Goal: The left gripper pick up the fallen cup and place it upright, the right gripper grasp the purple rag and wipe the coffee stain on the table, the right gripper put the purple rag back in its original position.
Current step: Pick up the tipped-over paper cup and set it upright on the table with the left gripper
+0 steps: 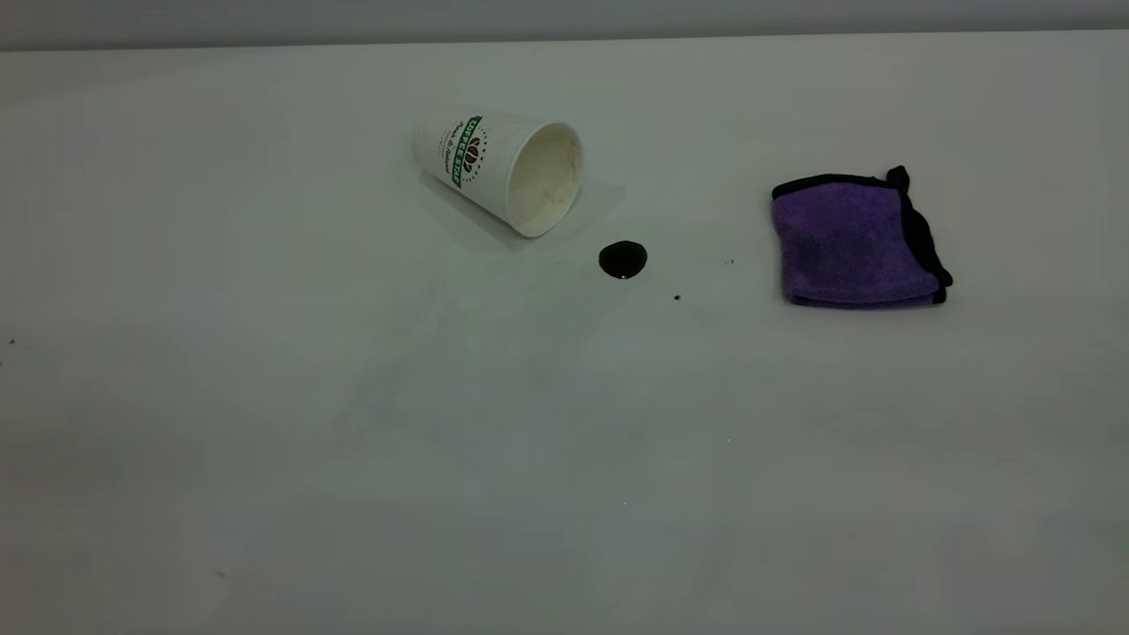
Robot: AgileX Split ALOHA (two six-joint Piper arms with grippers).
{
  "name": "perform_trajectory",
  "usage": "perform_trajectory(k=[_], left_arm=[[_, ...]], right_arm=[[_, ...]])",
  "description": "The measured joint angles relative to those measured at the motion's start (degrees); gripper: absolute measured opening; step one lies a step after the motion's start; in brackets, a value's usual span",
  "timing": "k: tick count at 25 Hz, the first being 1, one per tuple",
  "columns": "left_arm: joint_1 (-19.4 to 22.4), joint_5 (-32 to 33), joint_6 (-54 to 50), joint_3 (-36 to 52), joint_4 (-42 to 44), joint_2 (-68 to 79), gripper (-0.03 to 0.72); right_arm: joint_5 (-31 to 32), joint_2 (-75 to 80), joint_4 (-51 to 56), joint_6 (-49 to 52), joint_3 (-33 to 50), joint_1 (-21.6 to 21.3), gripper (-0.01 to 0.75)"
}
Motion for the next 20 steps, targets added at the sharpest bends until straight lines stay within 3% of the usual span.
perform_trajectory(k=[20], left_arm=[[0.0,-0.08,-0.06,-0.05,-0.87,0.0,0.513]], right_arm=[[0.0,0.0,0.0,0.0,0.0,0.0,0.479]])
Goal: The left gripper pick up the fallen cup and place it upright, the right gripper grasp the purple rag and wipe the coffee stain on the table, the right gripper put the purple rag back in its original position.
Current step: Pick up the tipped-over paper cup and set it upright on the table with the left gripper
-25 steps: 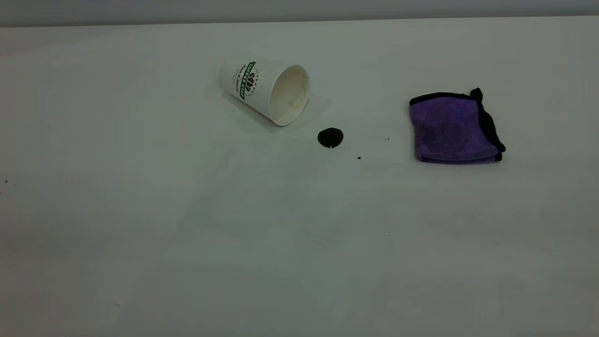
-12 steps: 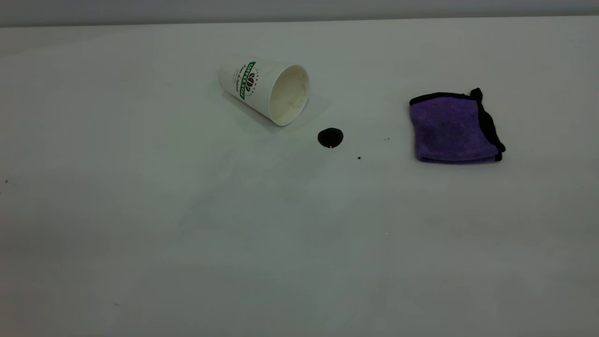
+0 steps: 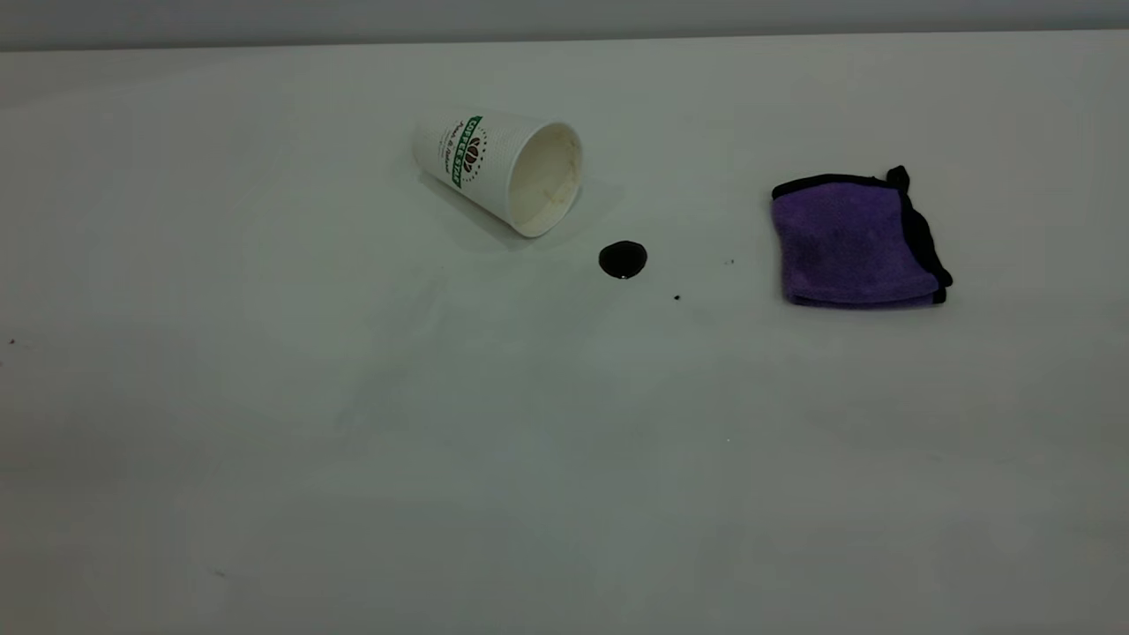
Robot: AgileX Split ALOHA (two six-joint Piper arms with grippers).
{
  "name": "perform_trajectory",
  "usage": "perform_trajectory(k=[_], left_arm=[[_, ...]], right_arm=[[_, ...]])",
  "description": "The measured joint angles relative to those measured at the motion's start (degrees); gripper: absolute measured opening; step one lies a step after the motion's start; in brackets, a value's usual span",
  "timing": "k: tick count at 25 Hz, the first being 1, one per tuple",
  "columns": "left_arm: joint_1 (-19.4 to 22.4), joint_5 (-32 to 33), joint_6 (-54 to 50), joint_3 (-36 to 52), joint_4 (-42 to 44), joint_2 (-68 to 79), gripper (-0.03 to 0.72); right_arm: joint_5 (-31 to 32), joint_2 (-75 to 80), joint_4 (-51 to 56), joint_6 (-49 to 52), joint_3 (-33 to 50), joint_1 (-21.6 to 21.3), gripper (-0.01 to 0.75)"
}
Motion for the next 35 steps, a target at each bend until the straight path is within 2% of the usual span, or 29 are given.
perform_trajectory(k=[4,10,15,20,28,31,35], left_arm=[[0.0,-2.21,0.06,-2.15,-1.78,2.56,0.526],[0.0,-5.68,1.95,-3.39,-5.59,17.11,0.553],[0.0,-15.09,10.13,-3.39,-12.4,29.65,0.554],[0.0,-22.63,13.13,-3.39,-13.49,40.92,0.554],[-0.08,-25.54,14.58,-5.83,-16.85,52.24,0.554],[-2.21,-26.14,14.58,-9.29,-17.79,55.05,0.554],[-8.72,-27.21,12.52,-13.09,-18.3,59.17,0.554]], right_arm=[[0.0,0.0,0.0,0.0,0.0,0.0,0.479],[0.0,0.0,0.0,0.0,0.0,0.0,0.479],[0.0,0.0,0.0,0.0,0.0,0.0,0.479],[0.0,0.0,0.0,0.0,0.0,0.0,0.479],[0.0,0.0,0.0,0.0,0.0,0.0,0.479],[0.0,0.0,0.0,0.0,0.0,0.0,0.479],[0.0,0.0,0.0,0.0,0.0,0.0,0.479]])
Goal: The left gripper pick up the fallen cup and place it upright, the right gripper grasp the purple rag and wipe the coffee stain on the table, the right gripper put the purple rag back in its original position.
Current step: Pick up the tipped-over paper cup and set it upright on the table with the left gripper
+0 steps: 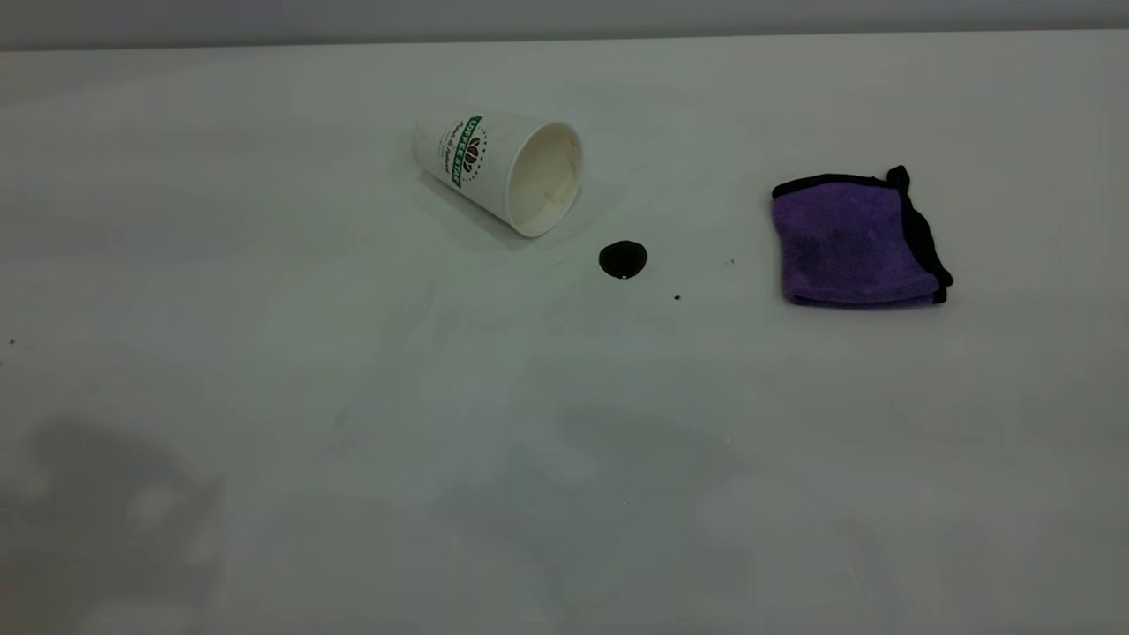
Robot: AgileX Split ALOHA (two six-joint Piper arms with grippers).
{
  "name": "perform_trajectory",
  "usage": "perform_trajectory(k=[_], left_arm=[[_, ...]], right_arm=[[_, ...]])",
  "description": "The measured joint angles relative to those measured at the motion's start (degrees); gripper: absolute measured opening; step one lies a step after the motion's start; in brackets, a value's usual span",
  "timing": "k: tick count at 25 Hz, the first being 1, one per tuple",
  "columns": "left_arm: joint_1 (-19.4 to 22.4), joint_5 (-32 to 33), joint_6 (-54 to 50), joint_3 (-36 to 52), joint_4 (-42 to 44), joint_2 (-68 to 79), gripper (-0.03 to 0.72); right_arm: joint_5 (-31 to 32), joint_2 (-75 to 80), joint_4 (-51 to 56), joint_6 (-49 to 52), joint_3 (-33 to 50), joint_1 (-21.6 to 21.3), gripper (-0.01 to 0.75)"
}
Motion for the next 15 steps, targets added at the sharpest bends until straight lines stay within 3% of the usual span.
perform_trajectory(k=[8,15], left_arm=[[-14.8,-9.66,-12.15,-4.68,12.12,17.2,0.554],[-21.14,-14.07,-24.17,-10.39,24.59,35.92,0.554]], right_arm=[[0.0,0.0,0.0,0.0,0.0,0.0,0.479],[0.0,0.0,0.04,0.0,0.0,0.0,0.479]])
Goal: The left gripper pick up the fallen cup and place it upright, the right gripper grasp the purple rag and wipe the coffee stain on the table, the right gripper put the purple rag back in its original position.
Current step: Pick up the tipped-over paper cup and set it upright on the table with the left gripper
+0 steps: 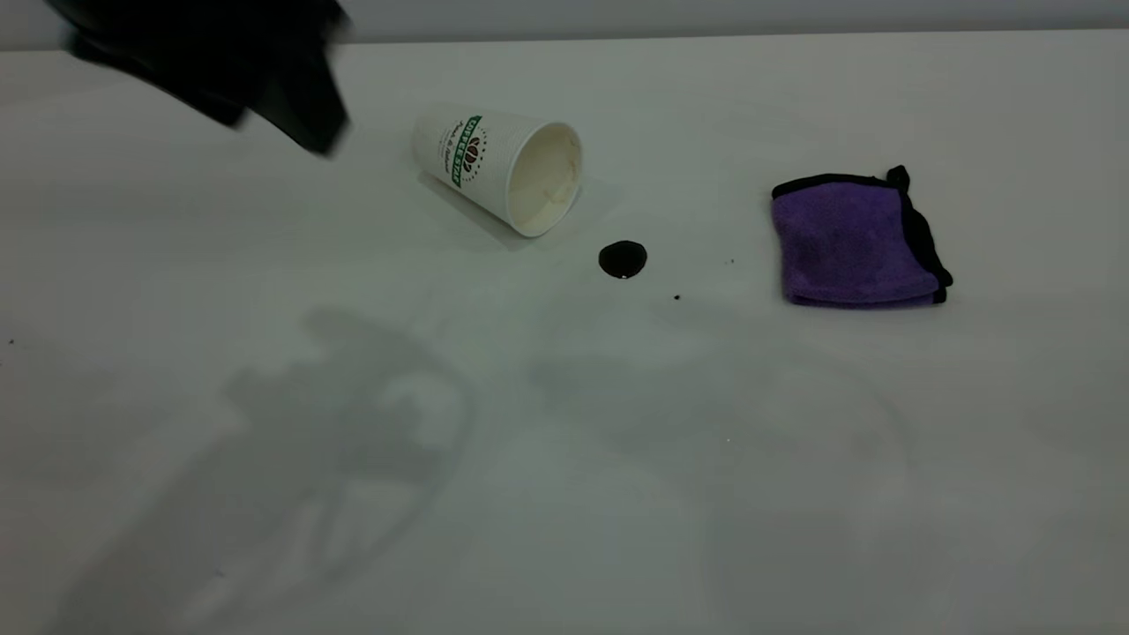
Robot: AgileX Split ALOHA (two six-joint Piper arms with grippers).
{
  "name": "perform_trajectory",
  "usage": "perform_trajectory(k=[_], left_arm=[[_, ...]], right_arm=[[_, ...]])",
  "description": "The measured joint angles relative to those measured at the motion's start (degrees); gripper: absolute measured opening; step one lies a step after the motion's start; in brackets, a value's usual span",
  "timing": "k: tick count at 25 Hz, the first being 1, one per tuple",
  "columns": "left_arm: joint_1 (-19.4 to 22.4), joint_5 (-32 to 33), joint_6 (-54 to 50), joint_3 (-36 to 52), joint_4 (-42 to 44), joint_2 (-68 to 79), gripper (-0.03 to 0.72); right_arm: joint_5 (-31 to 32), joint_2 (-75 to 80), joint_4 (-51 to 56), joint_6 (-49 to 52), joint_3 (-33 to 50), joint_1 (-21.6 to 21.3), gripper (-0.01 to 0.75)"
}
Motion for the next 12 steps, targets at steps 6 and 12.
perform_trajectory(k=[6,12], left_arm=[[-1.57,-0.81,-12.45,-9.06,13.72,11.94,0.554],[-4.47,-1.36,-22.56,-20.0,26.57,22.47,0.554]], right_arm=[[0.0,0.0,0.0,0.0,0.0,0.0,0.479],[0.0,0.0,0.0,0.0,0.0,0.0,0.479]])
